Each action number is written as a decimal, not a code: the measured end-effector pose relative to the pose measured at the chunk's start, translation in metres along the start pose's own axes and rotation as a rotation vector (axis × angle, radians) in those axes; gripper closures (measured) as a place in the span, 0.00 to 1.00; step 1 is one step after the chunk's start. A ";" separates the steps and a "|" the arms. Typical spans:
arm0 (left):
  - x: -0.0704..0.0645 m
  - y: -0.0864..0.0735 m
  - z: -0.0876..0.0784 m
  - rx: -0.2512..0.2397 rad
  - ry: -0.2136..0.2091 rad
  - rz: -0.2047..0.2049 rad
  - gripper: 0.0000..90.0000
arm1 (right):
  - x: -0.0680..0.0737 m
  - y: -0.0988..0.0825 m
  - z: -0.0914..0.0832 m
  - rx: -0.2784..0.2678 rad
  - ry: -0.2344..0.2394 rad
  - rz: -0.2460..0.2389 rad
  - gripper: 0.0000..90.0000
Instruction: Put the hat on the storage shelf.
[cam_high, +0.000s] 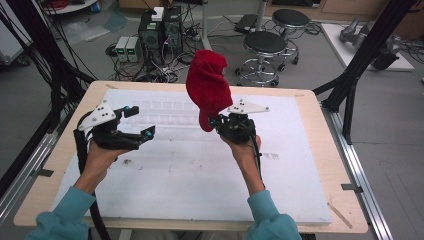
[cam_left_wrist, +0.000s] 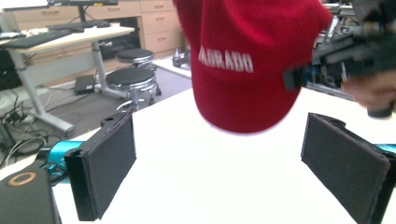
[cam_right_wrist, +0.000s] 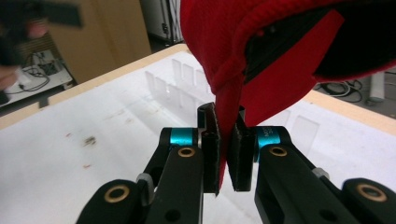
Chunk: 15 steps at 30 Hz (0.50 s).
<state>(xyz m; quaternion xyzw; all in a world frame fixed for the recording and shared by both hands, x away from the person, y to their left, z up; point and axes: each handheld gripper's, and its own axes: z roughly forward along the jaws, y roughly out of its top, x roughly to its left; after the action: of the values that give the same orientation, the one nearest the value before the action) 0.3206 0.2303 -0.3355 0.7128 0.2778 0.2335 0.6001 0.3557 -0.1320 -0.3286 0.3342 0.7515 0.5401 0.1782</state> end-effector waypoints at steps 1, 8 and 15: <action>0.001 -0.005 -0.004 -0.001 0.008 -0.007 0.12 | -0.002 0.001 0.001 0.000 -0.006 0.001 0.95; 0.001 -0.045 -0.034 0.001 0.047 -0.034 0.12 | -0.016 0.010 0.009 -0.012 -0.036 0.005 0.95; 0.002 -0.086 -0.057 -0.008 0.094 -0.096 0.12 | -0.030 0.011 0.018 -0.021 -0.064 0.031 0.95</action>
<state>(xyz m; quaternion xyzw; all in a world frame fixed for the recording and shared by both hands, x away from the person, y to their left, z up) 0.2743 0.2841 -0.4101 0.6845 0.3385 0.2389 0.5999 0.3914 -0.1381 -0.3269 0.3609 0.7345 0.5397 0.1974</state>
